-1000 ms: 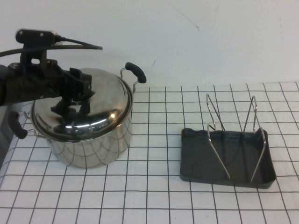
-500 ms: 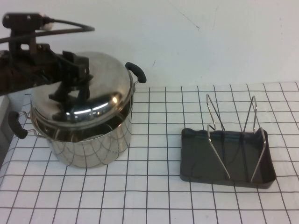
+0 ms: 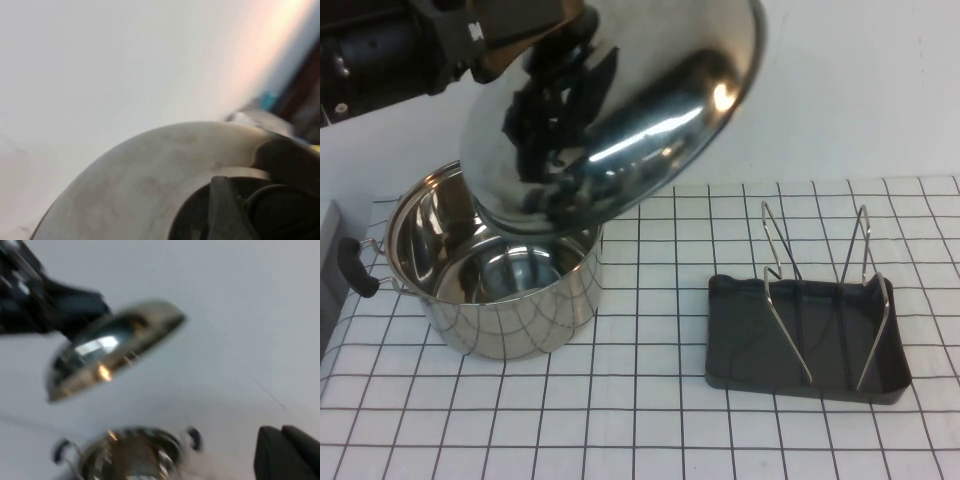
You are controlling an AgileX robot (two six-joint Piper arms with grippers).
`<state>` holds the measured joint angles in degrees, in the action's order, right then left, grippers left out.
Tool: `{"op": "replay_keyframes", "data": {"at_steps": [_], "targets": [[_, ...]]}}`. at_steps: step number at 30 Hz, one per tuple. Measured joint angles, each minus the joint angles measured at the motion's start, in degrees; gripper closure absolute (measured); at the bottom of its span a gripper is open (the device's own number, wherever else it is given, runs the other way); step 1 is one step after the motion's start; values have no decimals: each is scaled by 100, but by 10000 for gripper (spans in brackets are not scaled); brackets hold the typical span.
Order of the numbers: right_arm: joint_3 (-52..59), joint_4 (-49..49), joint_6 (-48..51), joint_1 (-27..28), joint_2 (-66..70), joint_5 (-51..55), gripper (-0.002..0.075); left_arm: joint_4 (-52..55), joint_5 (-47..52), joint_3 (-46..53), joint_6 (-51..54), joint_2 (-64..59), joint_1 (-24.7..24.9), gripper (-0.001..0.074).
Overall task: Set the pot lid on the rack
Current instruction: Hand over the pot lid
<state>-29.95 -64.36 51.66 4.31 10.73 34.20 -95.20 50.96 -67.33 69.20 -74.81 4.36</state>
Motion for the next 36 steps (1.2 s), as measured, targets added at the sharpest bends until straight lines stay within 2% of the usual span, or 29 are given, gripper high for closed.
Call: {"op": "replay_keyframes", "data": {"at_steps": [2, 4, 5, 8, 11, 14, 18, 23, 27, 30, 36], "targets": [[-23, -1180, 605, 0, 0, 116, 715, 0, 197, -29, -334, 11, 135, 407], [-48, -2127, 1073, 0, 0, 259, 662, 0, 208, -39, -696, 11, 380, 407], [-48, -2448, 1180, 0, 0, 333, 612, 11, 193, -39, -815, 11, 510, 407], [-48, -2910, 1044, 0, 0, 539, 392, 11, -76, -39, -896, 11, 1136, 407], [-48, -3058, 249, 0, 0, 550, 162, 11, -550, -39, -905, 11, 1790, 407], [-48, -3059, -630, 0, 0, 550, 72, -1, -1073, -39, -874, 11, 2391, 407], [-48, -2914, -1616, 0, 0, 550, 43, -1, -1518, -93, -767, -13, 3052, 407], [-48, -2458, -2295, 0, 0, 484, 36, -10, -1643, -455, -696, -13, 3363, 407], [-48, -2497, -2401, 0, 0, 243, 35, -55, -1598, -728, -611, -13, 3372, 407], [-48, -2894, -2187, 0, 0, 192, 34, -68, -1401, -757, -611, -13, 3372, 407], [-48, -3232, -1965, 0, 13, 170, 36, -68, -1607, -757, -660, -22, 3758, 407]]}}
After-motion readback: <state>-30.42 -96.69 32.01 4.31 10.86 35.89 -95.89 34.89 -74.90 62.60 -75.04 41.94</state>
